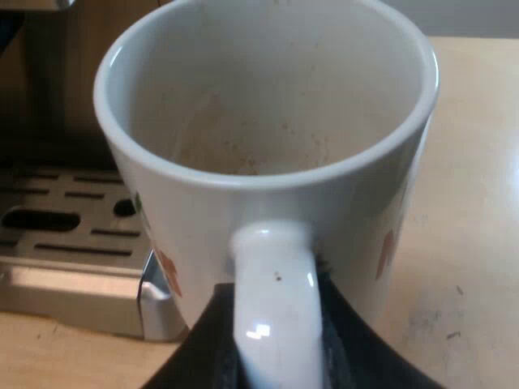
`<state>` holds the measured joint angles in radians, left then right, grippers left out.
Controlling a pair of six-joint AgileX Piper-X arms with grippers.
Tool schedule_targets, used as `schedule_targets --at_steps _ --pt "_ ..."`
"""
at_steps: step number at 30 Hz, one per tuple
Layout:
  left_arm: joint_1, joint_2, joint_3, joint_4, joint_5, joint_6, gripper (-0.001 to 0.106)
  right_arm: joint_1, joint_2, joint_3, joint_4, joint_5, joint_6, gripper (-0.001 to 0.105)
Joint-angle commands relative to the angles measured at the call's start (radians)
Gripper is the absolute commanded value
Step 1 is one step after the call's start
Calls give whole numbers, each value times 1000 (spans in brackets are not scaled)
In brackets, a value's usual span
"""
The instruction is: Place mug into machine
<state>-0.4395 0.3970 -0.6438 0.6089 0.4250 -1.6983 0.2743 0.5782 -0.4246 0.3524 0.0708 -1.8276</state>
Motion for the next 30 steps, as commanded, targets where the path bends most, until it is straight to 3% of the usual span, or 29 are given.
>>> schedule_targets --at_steps 1,6,9,14,20,24,27,30 --pt "-3 -31 -5 28 -7 -9 77 -1 -46 -17 32 -55 -19 0" --pt "-3 -72 3 110 -28 -9 75 25 -82 -17 77 -106 -85 0" --pt "-3 -78 34 113 -32 -9 74 95 -80 -17 75 -106 -88 0" --pt "-3 -78 65 109 -32 -10 74 260 -47 -15 60 -9 -83 0" --pt "-3 -78 84 76 -56 -10 74 453 64 -15 -51 135 -19 0" --pt "-3 -78 86 65 -56 -10 74 539 160 -15 -152 158 -6 0" --pt "-3 -78 86 65 -56 -10 74 580 265 -15 -275 191 88 0" --pt "-3 -78 86 65 -56 -10 74 580 356 -15 -384 199 132 0"
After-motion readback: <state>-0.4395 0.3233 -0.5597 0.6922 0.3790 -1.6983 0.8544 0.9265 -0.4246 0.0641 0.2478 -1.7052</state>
